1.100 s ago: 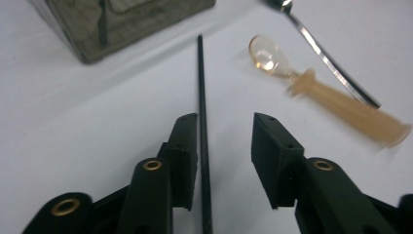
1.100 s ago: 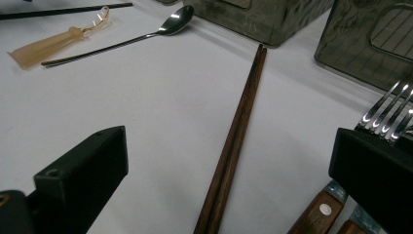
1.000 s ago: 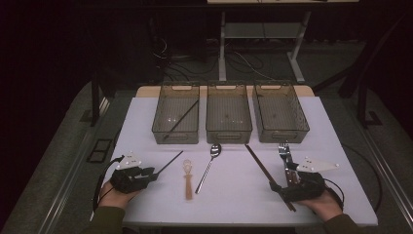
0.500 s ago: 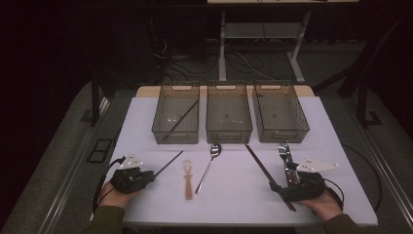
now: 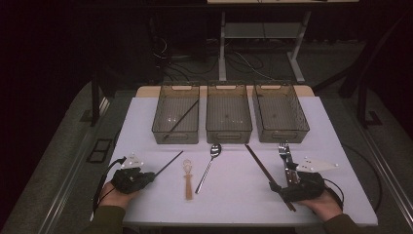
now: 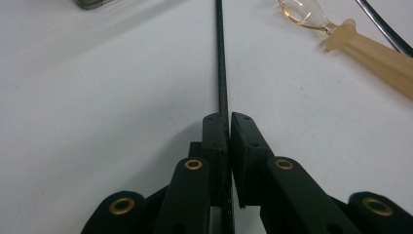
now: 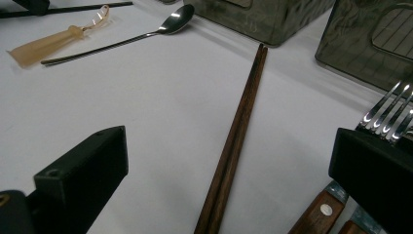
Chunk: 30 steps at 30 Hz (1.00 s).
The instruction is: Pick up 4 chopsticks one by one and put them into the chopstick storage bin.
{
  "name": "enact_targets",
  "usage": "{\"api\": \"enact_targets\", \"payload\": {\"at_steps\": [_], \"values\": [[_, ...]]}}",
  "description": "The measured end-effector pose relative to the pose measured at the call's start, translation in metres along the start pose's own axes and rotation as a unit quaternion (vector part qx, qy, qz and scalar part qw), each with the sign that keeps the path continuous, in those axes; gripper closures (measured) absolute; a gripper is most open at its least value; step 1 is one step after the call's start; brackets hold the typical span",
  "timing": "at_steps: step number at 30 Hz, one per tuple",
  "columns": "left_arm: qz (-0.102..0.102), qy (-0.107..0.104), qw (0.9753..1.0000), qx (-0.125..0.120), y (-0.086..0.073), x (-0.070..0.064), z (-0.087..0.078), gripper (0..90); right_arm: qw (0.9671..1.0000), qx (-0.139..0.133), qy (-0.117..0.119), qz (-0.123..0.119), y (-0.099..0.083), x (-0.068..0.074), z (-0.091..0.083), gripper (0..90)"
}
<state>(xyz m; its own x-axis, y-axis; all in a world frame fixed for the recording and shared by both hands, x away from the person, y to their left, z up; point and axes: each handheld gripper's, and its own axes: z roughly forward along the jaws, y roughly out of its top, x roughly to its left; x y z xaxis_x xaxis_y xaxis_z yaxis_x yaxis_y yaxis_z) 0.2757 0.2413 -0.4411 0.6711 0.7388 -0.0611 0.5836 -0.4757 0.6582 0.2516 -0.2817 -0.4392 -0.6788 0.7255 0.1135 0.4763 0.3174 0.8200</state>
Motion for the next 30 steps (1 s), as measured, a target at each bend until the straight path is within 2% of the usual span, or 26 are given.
{"api": "enact_targets", "payload": {"at_steps": [5,10,18,30], "values": [[-0.009,-0.005,0.9999,-0.001,0.000,0.002,0.000,85.0,1.0000,0.001,0.000,0.000,0.000,0.000,0.000,0.5],[-0.007,0.001,0.9999,0.007,0.002,0.000,0.000,85.6,1.0000,0.001,0.000,0.000,0.000,0.000,0.000,0.6],[-0.008,-0.005,0.9999,0.009,0.004,-0.001,-0.001,85.5,1.0000,0.000,0.000,-0.001,0.000,0.000,0.000,0.6],[-0.013,-0.024,0.9996,-0.009,0.010,-0.004,-0.008,85.5,1.0000,0.002,0.001,-0.001,0.000,0.000,0.001,0.6]]}}
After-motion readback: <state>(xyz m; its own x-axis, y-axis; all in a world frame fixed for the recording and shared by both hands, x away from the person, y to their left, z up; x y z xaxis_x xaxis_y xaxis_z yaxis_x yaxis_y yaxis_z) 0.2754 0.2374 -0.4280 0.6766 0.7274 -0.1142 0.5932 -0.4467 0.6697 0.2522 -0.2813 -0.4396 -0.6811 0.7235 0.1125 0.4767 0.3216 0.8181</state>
